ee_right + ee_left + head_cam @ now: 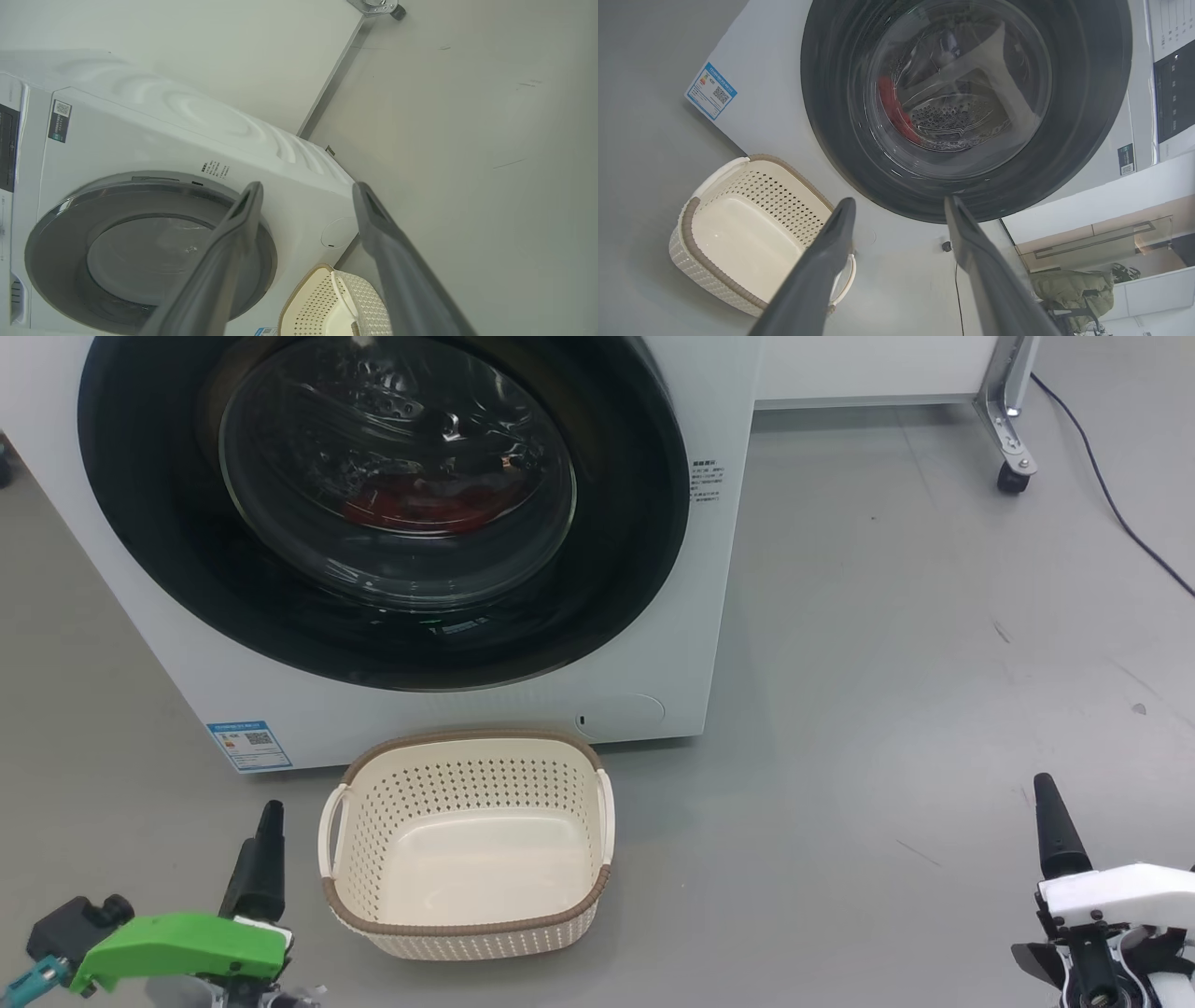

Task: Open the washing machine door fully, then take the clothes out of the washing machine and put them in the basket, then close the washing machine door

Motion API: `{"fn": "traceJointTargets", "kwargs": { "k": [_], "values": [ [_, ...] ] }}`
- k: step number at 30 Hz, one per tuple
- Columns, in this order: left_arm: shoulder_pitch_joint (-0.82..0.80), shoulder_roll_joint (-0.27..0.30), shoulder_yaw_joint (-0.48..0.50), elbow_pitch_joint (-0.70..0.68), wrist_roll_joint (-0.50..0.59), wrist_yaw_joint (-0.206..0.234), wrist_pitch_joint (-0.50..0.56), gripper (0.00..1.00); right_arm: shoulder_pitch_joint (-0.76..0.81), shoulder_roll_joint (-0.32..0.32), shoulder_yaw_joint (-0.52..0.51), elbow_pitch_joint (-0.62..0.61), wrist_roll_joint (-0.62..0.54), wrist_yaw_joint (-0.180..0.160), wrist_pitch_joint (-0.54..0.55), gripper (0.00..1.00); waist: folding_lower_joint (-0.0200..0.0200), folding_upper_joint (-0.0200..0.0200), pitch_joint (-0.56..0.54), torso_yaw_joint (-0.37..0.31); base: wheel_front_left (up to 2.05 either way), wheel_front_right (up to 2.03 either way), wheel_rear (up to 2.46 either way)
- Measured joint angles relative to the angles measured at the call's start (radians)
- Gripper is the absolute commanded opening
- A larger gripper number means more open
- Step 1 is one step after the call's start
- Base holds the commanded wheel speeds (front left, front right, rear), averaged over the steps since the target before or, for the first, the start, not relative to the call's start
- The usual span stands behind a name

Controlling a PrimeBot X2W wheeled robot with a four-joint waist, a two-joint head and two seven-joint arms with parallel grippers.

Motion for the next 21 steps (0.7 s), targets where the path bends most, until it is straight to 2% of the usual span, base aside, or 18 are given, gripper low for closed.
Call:
{"fn": "traceJointTargets", "kwargs": {
  "k": [10,21],
  "values": [
    [-0.013,0.028,-0.051,-0.022,0.220,0.049,-0.035,1.00,-0.001,-0.042,0.063,-0.016,-0.214,-0.038,-0.036,1.00,0.0000,0.0000,-0.004,0.006,0.00,0.00,0.00],
    [-0.018,0.034,-0.116,-0.039,0.416,0.095,-0.069,1.00,0.000,-0.046,0.116,-0.033,-0.384,-0.068,-0.073,1.00,0.0000,0.0000,-0.010,0.009,0.00,0.00,0.00]
  ]
}}
